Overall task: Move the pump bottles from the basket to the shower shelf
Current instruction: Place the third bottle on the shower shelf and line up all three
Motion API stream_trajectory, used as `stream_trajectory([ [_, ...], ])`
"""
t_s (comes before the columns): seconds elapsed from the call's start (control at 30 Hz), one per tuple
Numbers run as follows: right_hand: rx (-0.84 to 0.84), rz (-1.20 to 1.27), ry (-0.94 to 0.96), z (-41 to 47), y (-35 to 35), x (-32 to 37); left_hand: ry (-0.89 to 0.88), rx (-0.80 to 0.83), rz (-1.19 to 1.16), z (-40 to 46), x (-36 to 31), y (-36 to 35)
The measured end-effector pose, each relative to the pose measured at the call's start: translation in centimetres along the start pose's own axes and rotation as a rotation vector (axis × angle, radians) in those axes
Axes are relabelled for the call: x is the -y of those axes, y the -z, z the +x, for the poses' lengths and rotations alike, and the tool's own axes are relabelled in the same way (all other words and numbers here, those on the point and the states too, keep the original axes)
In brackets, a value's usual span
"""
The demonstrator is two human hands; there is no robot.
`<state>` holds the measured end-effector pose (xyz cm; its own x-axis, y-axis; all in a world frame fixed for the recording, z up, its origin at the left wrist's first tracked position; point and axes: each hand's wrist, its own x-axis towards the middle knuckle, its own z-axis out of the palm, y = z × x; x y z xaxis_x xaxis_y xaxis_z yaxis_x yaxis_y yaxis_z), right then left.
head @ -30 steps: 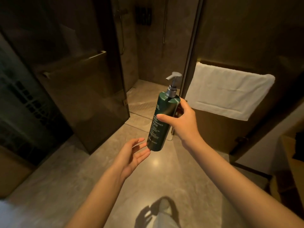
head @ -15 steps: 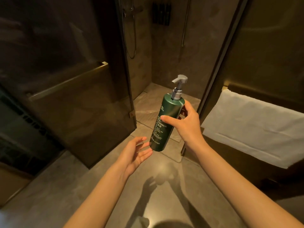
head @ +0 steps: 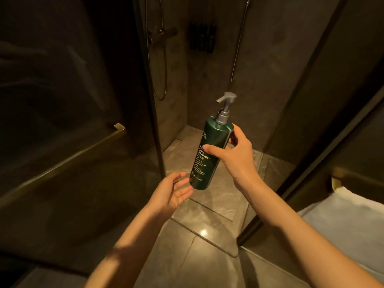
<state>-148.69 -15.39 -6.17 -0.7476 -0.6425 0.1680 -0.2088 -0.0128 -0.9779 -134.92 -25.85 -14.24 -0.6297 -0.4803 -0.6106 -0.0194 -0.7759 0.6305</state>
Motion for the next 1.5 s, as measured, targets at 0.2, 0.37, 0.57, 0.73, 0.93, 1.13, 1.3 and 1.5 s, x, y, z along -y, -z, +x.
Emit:
stream_trajectory([
  [0.2,-0.032,0.047,-0.058,10.2,-1.2,-4.3,0.063,-0.010,-0.008,10.5,-4.3,-0.9],
  [0.37,-0.021,0.046,-0.026,22.2,-1.8,-6.5,0.035,-0.043,-0.022,19.8,-10.1,-5.2],
  [0.57,-0.012,0.048,0.032,37.5,-1.2,-5.4,-0.042,-0.063,-0.020,29.1,-20.5,-12.5],
  [0.73,0.060,0.027,0.029,45.8,-1.6,-7.0,-0.046,-0.099,-0.079,35.4,-23.7,-14.6],
  [0.93,0.151,0.013,-0.016,54.3,-3.4,-11.2,0.008,-0.182,-0.128,42.5,-26.4,-15.6],
  [1.13,0.234,-0.005,0.081,67.5,-7.4,-10.6,-0.108,-0.180,-0.214,50.9,-35.9,-17.5],
  [1.3,0.345,-0.014,0.148,77.4,-12.1,-9.4,-0.219,-0.228,-0.251,56.0,-43.9,-18.3],
  [1.5,0.529,0.037,0.153,84.0,-17.9,-10.0,-0.297,-0.331,-0.337,59.0,-48.1,-16.3],
])
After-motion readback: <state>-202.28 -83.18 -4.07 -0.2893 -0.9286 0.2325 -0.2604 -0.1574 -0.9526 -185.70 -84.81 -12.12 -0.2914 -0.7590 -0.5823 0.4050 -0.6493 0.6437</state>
